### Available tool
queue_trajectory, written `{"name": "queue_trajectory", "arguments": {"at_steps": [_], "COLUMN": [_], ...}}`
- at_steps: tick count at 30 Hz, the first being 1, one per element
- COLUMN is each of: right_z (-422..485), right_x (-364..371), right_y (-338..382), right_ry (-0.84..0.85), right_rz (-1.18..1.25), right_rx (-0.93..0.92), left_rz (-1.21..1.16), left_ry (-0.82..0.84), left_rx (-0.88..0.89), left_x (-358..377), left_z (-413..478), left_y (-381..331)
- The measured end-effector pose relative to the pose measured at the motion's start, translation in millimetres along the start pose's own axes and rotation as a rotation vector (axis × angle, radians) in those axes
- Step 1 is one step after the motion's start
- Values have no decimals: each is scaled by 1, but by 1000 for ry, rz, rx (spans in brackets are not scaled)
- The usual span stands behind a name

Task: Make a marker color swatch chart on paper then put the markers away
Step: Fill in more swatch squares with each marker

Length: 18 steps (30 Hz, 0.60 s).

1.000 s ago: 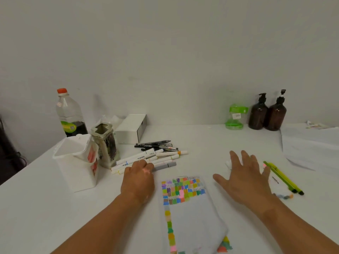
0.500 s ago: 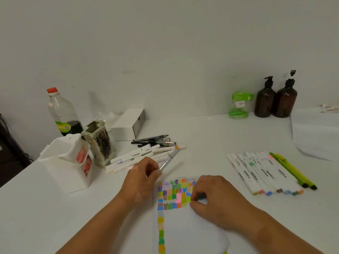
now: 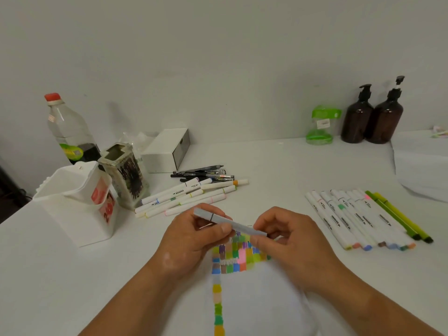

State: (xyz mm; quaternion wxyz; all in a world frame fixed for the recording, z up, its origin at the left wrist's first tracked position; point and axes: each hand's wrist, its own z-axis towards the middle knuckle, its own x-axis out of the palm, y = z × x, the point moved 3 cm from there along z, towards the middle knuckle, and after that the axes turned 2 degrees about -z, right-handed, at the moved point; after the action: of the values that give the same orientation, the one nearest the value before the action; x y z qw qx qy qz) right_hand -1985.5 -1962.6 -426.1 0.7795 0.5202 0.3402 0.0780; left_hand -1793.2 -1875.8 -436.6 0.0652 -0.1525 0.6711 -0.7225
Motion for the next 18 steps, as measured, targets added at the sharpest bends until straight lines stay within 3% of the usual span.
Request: {"name": "queue_trajectory", "arguments": {"at_steps": [2,6,8,11,18], "right_z": [1,2,2,0,-5], "right_x": [-8,-14,-12,-10,5], "right_y": [-4,-8,-6,-1,6], "right_ry": [-27,-49,-39,-7,138], "right_rz": [41,111,145,243,430], "right_rx": [37,56,46,17,20], "left_rz": [66,713,908,985,986], "left_ry": [-50,-23,53,173,255], "left_rx": [34,169,244,304,331], "left_x": [-9,-7,5,21,34], "left_z": [-3,-10,-13,-16,-22], "left_y": [-8,-10,-9,-9,-9]}}
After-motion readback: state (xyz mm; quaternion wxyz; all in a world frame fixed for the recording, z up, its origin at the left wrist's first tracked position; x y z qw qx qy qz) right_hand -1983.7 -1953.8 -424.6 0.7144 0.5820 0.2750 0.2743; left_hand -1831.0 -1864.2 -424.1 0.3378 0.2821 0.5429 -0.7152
